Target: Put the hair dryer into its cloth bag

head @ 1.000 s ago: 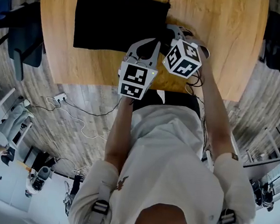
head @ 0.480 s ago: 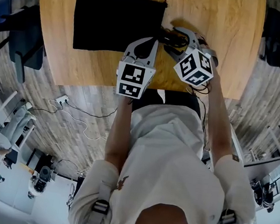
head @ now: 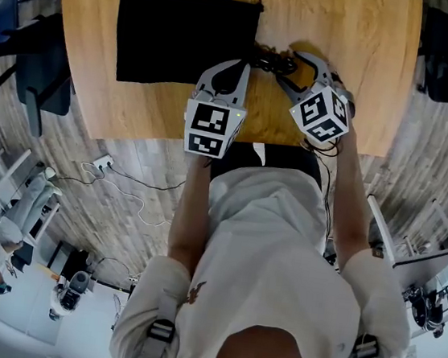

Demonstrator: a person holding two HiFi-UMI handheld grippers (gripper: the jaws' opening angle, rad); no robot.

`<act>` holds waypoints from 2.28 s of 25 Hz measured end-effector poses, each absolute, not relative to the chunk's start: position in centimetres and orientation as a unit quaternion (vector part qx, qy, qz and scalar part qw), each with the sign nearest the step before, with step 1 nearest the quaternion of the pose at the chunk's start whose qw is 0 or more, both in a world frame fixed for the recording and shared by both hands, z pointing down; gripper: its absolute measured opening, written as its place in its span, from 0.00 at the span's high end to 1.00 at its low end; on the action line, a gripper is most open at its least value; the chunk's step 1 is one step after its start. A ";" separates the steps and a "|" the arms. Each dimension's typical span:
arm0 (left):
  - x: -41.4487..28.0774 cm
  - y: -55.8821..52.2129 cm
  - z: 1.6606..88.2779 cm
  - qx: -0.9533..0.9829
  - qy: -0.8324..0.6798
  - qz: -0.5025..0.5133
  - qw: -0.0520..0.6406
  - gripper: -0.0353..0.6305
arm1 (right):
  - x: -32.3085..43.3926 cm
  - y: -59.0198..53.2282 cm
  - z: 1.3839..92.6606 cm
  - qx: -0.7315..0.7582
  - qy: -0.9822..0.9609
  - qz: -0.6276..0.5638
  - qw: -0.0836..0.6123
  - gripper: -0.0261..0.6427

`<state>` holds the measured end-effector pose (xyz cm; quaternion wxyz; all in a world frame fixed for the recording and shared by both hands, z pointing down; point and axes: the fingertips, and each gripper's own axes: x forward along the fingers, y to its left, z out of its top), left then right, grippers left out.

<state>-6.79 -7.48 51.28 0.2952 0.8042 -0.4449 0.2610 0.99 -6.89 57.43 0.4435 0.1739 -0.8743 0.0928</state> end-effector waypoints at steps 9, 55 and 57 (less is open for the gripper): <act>-6.7 -7.4 51.4 0.804 -0.446 0.260 0.295 0.92 | 1.5 -7.0 57.9 0.187 -0.873 0.113 0.436 0.65; -6.0 -6.4 51.8 0.811 -0.431 0.250 0.305 0.91 | -9.2 -7.8 57.2 0.130 -0.926 0.107 0.338 0.70; -6.0 -6.4 52.0 0.810 -0.431 0.252 0.306 0.91 | -9.3 -7.8 57.2 0.131 -0.926 0.105 0.337 0.70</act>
